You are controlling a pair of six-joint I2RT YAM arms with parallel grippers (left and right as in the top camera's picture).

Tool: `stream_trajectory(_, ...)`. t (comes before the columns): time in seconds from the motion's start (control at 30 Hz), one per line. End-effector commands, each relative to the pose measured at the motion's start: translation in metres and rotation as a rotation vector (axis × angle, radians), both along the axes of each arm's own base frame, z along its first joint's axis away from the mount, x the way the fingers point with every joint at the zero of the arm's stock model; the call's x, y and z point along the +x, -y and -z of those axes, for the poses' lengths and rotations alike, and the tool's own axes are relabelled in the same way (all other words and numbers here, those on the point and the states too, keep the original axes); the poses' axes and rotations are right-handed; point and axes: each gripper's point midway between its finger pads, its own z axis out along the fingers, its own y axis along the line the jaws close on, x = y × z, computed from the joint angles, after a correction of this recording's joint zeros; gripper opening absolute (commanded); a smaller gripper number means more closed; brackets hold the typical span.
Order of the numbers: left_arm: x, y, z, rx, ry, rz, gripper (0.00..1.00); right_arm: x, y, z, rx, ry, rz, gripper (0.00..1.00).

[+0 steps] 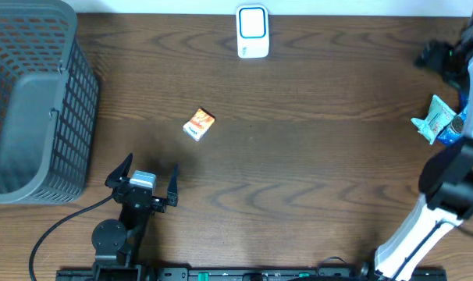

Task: Scan the item barcode
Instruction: 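Release the green tissue pack beside the Oreo pack at right edge, then move the right gripper down onto the orange Kleenex pack and grasp it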

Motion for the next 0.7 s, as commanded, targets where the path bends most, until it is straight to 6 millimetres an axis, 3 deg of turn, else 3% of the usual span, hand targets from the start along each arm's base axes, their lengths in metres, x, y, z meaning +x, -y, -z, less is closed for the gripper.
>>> stream_trajectory(0.0, -0.002, 0.004, 0.015, -0.005, -0.049, 0.023, 0.98, 0.017, -0.092, -0.058, 0.104, 0.156, -0.22, 0.99)
stream_trajectory(0.1, -0.002, 0.004, 0.015, -0.005, -0.049, 0.023, 0.98, 0.022, -0.181, -0.065, 0.187, 0.194, -0.553, 0.99)
stream_trajectory(0.13, -0.002, 0.004, 0.015, -0.005, -0.049, 0.023, 0.98, 0.021, -0.202, -0.064, 0.201, 0.198, -0.645, 0.99)
stream_trajectory(0.17, -0.002, 0.004, 0.015, -0.005, -0.049, 0.023, 0.98, 0.017, -0.237, -0.059, 0.216, 0.198, -0.791, 0.99)
stream_trajectory(0.37, -0.002, 0.004, 0.015, -0.005, -0.049, 0.023, 0.98, -0.012, -0.365, -0.015, 0.179, 0.13, -1.279, 0.99)
stream_trajectory(0.53, -0.002, 0.004, 0.015, -0.005, -0.049, 0.023, 0.98, -0.044, -0.441, 0.024, 0.16, 0.075, -1.555, 0.99)
stream_trajectory(0.67, -0.002, 0.004, 0.015, -0.005, -0.049, 0.023, 0.98, -0.059, -0.49, 0.043, 0.153, 0.092, -1.665, 0.99)
